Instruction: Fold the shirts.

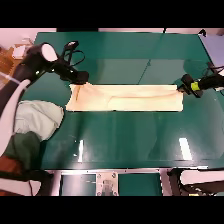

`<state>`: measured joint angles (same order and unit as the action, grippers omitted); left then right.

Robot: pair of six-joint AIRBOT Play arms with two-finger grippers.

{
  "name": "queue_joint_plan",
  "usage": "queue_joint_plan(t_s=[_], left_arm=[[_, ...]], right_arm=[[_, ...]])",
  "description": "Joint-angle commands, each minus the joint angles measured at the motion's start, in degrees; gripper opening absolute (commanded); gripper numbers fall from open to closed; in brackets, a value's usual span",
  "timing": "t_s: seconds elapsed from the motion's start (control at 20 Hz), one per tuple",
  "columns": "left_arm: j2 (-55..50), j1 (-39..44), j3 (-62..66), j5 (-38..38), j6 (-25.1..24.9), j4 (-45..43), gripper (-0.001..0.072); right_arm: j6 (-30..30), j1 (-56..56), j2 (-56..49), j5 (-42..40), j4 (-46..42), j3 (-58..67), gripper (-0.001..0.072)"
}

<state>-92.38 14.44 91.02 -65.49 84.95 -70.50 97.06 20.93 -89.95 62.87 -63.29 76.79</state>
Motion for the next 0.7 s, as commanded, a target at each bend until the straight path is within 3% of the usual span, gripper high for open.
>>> queue_joint_plan(t_s=[0.0,0.05,0.1,0.2,0.5,0.65], left_arm=[[-8.72,-0.02,6.67,5.4,-0.96,-1.36,0.0305],[-9.62,-0.02,6.88,8.48,-0.92,-1.44,0.0545],[-9.62,-0.48,6.91,11.87,-0.68,-1.6,0.0559],[-9.4,-3.19,9.68,12.39,2.27,-1.53,0.0559],[-9.42,-10.95,16.28,-7.91,4.61,0.15,0.0558],[-9.42,-10.58,16.28,-10.95,4.61,1.38,0.0556]], right_arm=[[0.04,-0.9,-10.56,-2.8,4.28,6.8,0.0183],[0.0,-0.83,-12.44,-4.09,5.29,7.96,0.0379],[-0.26,-0.5,-13.51,-4.72,5.25,9.42,0.047],[-4.7,1.42,-13.84,-2.19,5.25,13.22,0.047],[-21.68,11.17,-15.26,14.56,3.26,16.55,0.051],[-26.69,11.85,-19.5,16.76,3.96,15.06,0.054]])
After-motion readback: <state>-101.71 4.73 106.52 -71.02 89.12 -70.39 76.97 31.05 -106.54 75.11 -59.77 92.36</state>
